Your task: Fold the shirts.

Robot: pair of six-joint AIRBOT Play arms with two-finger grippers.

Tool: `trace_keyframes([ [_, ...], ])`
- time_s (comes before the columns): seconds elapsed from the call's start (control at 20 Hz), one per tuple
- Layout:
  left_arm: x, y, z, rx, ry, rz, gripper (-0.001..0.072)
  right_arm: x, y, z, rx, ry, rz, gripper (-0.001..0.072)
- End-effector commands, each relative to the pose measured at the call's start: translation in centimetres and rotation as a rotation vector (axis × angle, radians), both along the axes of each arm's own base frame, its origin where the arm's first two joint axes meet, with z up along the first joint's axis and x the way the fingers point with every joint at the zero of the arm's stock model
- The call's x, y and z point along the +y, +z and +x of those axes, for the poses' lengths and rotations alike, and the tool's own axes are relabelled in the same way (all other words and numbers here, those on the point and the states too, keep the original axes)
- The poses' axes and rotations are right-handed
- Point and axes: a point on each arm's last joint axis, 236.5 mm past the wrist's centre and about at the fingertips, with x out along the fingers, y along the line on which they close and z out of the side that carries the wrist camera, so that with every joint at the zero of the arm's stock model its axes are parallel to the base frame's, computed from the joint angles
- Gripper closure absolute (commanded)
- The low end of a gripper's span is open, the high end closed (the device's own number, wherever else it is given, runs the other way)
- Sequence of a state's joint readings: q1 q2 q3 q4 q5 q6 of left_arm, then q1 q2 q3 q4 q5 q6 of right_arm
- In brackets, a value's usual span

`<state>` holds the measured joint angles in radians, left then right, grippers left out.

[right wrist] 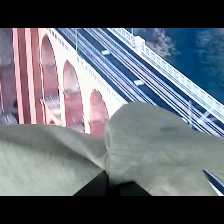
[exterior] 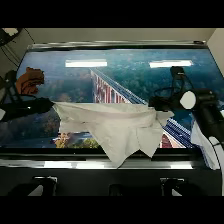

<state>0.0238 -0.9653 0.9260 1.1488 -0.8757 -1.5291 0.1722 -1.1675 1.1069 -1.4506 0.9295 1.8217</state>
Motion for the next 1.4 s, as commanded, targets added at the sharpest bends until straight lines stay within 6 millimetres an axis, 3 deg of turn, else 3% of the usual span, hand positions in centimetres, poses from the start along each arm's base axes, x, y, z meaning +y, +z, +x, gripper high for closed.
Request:
trace_keyframes([
  [0.0,-0.1,-7.6,3.5,0.104,0.065,-0.064,0.067,2.3,-6.7,6.2,-0.054,-0.239,0.259,0.0656],
  [0.15,-0.2,-10.2,6.2,0.156,0.075,-0.077,0.0666,3.2,-9.1,7.5,-0.025,-0.335,0.371,0.0628],
  [0.2,-0.6,-10.6,6.7,0.178,0.075,-0.103,0.0494,3.2,-9.3,7.6,-0.022,-0.337,0.371,0.044],
  [0.25,-0.9,-10.5,7.0,0.194,0.065,-0.117,0.0122,2.7,-8.5,7.8,-0.035,-0.323,0.358,0.0206],
  [0.3,-0.8,-9.6,7.0,0.21,0.042,-0.115,-0.0013,1.7,-6.8,8.0,-0.052,-0.279,0.329,0.0122],
  [0.35,-0.1,-8.4,6.8,0.223,0.015,-0.103,-0.0013,-0.1,-4.3,8.1,-0.069,-0.226,0.288,0.0106],
  [0.4,1.0,-6.6,6.5,0.232,-0.004,-0.097,-0.0013,-2.6,-1.8,7.9,-0.075,-0.201,0.257,0.0038],
  [0.5,2.7,-3.0,5.1,0.241,-0.024,-0.119,-0.0013,-9.3,2.7,6.3,-0.071,-0.193,0.193,0.0034],
  [0.55,2.8,-2.1,3.5,0.26,-0.052,-0.135,-0.0013,-12.9,3.5,4.9,-0.042,-0.226,0.172,0.0035],
  [0.6,2.4,-2.2,1.7,0.304,-0.078,-0.146,-0.0013,-15.8,3.2,3.3,0.006,-0.279,0.172,0.0037],
  [0.7,-0.1,-4.7,-2.4,0.407,-0.129,-0.178,-0.0006,-19.4,0.5,-0.7,0.164,-0.354,0.192,0.004],
  [0.8,-4.1,-8.7,-6.8,0.523,-0.18,-0.236,-0.0004,-20.1,-2.4,-3.5,0.296,-0.361,0.215,0.0036],
  [0.9,-9.2,-11.5,-10.5,0.609,-0.22,-0.363,-0.0004,-19.4,-4.4,-4.6,0.366,-0.31,0.209,0.0032],
  [0.95,-11.4,-12.5,-11.4,0.614,-0.218,-0.417,-0.0003,-19.2,-5.1,-4.6,0.382,-0.307,0.217,0.0029],
  [1.0,-12.8,-13.4,-11.6,0.606,-0.192,-0.444,0.0002,-19.0,-5.5,-4.3,0.386,-0.305,0.225,0.0028],
  [1.05,-13.7,-14.3,-11.8,0.6,-0.172,-0.452,0.0062,-19.1,-6.0,-4.0,0.386,-0.309,0.23,0.0028],
  [1.2,-16.6,-15.3,-12.3,0.625,-0.162,-0.488,0.0063,-19.6,-7.5,-2.9,0.376,-0.33,0.24,0.0029],
  [1.3,-17.8,-16.2,-11.5,0.614,-0.121,-0.505,0.0065,-19.6,-8.7,-2.3,0.385,-0.338,0.259,0.0029],
  [1.35,-18.3,-16.7,-11.3,0.619,-0.099,-0.516,0.0099,-19.6,-9.5,-2.1,0.394,-0.343,0.269,0.003],
])
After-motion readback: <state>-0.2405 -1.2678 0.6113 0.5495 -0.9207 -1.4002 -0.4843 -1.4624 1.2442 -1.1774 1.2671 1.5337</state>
